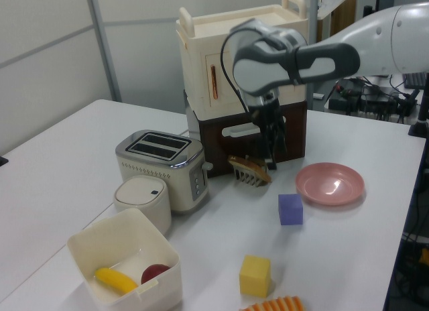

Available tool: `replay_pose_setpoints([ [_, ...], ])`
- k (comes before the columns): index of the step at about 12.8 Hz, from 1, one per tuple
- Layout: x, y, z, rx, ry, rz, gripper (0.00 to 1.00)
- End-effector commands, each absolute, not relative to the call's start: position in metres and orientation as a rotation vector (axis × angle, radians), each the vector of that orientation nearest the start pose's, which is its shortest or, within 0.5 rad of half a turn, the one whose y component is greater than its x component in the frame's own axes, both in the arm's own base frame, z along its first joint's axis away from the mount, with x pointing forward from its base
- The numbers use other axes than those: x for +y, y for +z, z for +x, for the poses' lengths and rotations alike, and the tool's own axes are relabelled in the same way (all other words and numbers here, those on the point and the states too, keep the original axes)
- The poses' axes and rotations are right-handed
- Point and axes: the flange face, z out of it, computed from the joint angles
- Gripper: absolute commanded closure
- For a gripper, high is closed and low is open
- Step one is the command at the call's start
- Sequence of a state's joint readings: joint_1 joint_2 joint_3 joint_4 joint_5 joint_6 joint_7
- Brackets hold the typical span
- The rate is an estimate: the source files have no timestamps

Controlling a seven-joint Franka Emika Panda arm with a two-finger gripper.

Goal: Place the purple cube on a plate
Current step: 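Move the gripper down to the purple cube and close on it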

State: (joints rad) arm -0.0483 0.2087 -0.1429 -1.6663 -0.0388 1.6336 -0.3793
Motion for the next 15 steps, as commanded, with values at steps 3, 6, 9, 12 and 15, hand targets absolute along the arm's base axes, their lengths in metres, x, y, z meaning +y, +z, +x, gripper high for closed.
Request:
replay_pose_setpoints([
  [3, -0.098, 0.374, 0.552, -0.599, 0.413, -3.163, 0.00],
  [6, -0.097, 0.353, 0.547, -0.684, 0.432, -3.143, 0.00],
  [9, -0.097, 0.346, 0.549, -0.689, 0.411, -3.148, 0.26],
  [12, -0.097, 0.373, 0.551, -0.642, 0.363, -3.162, 1.00],
  [15, -0.118, 0.440, 0.553, -0.531, 0.312, -3.126, 1.00],
])
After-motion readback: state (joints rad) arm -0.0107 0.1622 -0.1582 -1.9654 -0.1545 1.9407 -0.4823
